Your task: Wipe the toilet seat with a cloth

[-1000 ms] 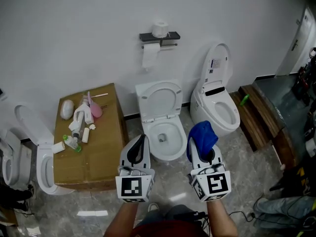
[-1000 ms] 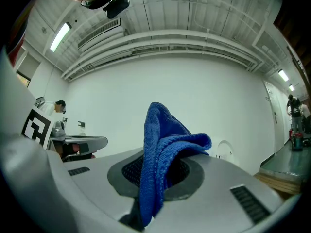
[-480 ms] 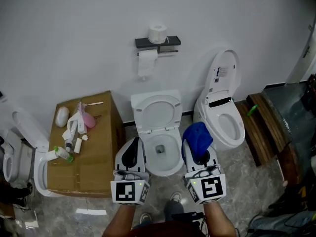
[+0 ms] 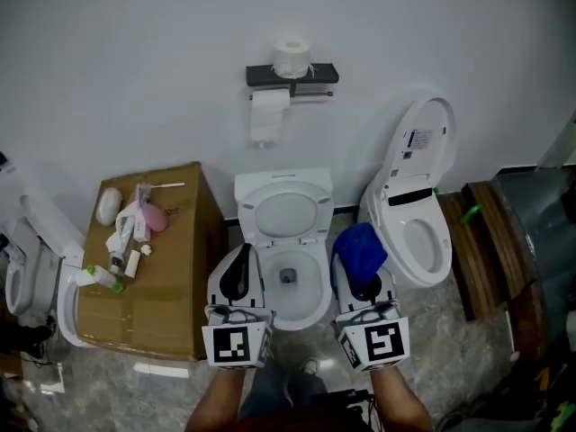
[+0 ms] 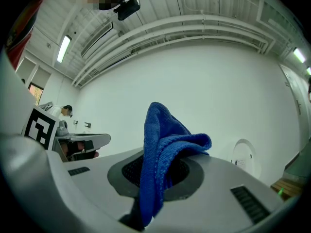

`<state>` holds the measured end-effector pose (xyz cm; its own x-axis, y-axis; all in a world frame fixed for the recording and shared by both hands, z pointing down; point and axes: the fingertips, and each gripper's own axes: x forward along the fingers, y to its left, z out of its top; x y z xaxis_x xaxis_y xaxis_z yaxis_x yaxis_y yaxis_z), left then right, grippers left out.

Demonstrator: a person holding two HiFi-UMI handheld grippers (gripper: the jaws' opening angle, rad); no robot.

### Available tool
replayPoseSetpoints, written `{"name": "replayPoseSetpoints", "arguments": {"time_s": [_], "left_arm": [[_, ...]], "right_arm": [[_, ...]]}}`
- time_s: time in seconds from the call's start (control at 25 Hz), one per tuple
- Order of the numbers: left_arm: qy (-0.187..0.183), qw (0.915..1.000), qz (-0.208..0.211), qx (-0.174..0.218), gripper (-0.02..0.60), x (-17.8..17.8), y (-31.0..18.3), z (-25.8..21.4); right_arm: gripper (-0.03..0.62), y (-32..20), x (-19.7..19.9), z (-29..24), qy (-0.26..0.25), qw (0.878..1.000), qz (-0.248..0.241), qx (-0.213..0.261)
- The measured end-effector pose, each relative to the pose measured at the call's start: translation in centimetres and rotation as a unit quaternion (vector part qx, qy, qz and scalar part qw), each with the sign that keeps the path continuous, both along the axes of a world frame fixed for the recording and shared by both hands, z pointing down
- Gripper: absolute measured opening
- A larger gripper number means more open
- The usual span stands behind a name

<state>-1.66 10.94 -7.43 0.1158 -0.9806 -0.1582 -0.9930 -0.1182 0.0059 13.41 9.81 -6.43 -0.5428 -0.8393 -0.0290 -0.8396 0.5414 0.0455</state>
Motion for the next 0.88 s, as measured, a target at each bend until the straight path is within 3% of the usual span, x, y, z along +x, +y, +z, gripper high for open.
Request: {"name": "replayPoseSetpoints", "arguments": {"time_s": [0.52,0.76,0.88], "left_arm": [[0.016,0.9997,0.017,-0.007,0.015,-2.9,-6.3,5.4],[0.010,0.9999,0.008,-0.010,0.015,-4.8,-10.5,13.3],[0.013,0.9993,0.016,-0.033,0.015,-5.0,-11.8,18.9]], "right_arm": [[0.061,-6.7,-3.4,6.9,0.006,1.000,0.018,-0.020],[0.061,-10.8,-4.5,16.6,0.016,0.999,0.026,-0.042],[0.061,-12.2,-4.9,22.2,0.022,0.998,0.029,-0.060]]}}
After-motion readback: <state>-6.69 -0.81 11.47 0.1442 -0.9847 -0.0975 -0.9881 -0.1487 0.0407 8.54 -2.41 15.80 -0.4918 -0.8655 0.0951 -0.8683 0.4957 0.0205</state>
